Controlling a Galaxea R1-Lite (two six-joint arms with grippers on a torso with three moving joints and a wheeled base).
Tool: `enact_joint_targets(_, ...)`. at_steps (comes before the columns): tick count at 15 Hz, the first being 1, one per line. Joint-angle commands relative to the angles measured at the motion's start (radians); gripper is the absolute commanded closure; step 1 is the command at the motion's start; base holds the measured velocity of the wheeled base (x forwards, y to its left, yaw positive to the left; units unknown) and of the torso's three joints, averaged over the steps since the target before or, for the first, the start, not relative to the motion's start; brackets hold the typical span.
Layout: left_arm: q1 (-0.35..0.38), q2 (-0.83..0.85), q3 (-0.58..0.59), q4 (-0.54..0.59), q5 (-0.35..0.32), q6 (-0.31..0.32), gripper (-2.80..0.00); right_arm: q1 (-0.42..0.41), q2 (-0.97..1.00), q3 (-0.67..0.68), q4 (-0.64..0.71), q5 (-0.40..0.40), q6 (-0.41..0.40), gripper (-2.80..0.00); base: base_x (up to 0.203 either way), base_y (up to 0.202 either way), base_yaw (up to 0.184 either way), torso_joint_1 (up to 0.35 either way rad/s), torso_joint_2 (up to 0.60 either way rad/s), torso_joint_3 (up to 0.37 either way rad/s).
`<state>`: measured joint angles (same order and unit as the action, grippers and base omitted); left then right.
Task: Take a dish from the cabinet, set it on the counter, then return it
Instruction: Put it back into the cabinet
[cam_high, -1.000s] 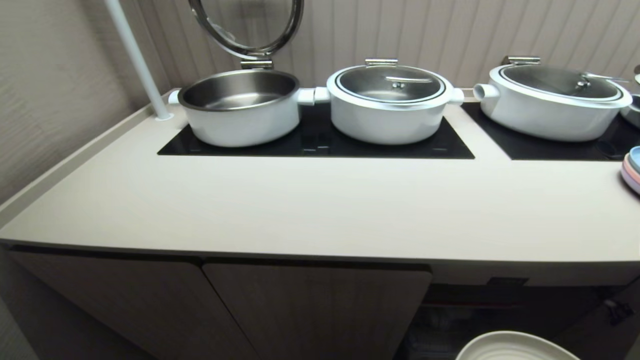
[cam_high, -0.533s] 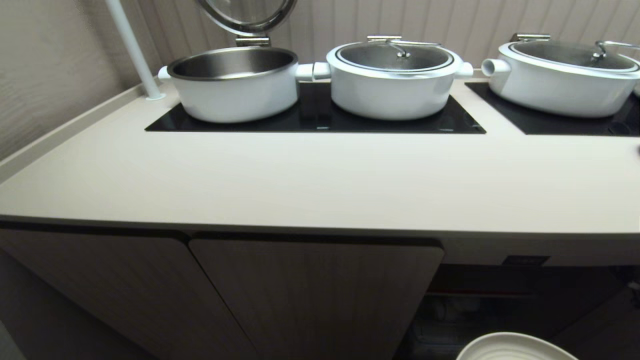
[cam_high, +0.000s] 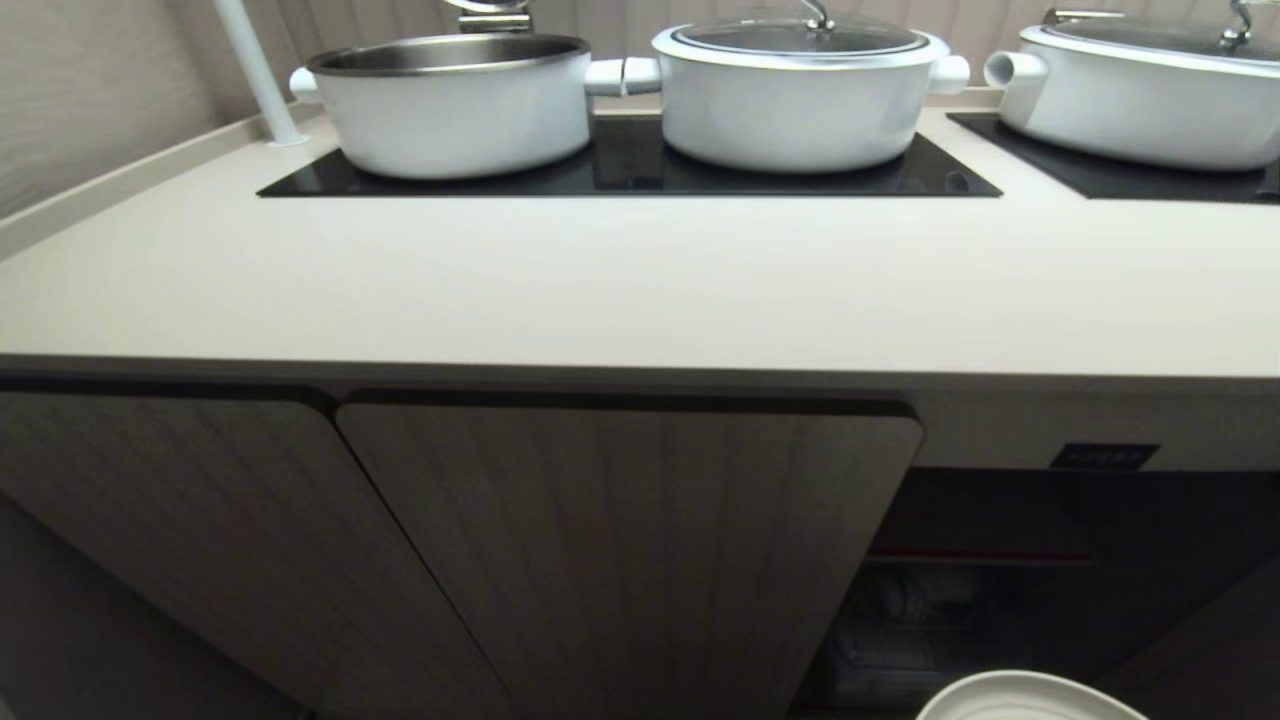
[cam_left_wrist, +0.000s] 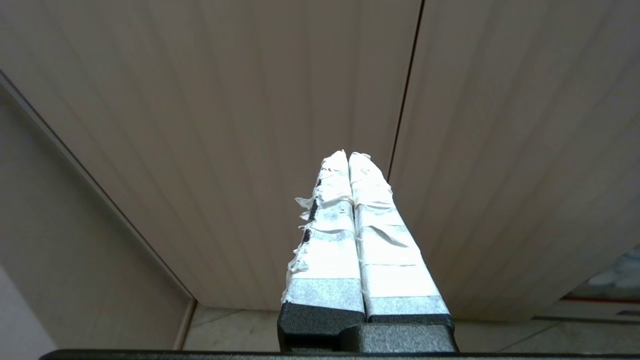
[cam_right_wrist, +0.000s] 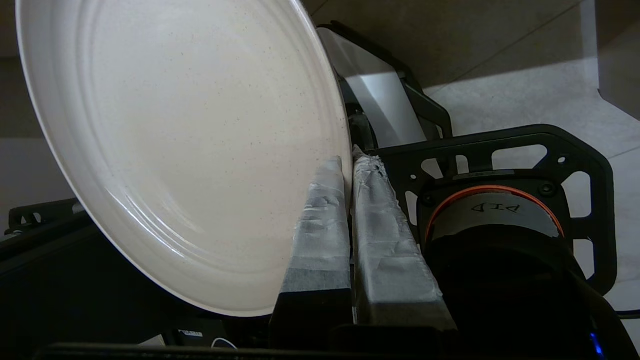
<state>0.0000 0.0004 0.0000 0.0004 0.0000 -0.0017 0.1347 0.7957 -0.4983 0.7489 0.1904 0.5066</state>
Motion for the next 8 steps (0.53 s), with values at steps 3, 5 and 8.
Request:
enact_joint_targets(3,0.0,0.0,0.0,0.0,0.0,0.0,0.0,0.0,0.0,0.0,0.004,0.001,0.003,0.0,0.0,0.0,0.0,-0.195,0.5,0.289)
enact_joint_targets(5,0.0,0.0,0.0,0.0,0.0,0.0,0.0,0.0,0.0,0.001,0.004,0.001,0.004,0.0,0.0,0.0,0.0,-0.183,0.49,0.283)
enact_joint_targets(8,0.0,0.0,0.0,0.0,0.0,0.0,0.0,0.0,-0.001,0.001,0.004,0.001,0.01,0.0,0.0,0.0,0.0,-0.172,0.47,0.293)
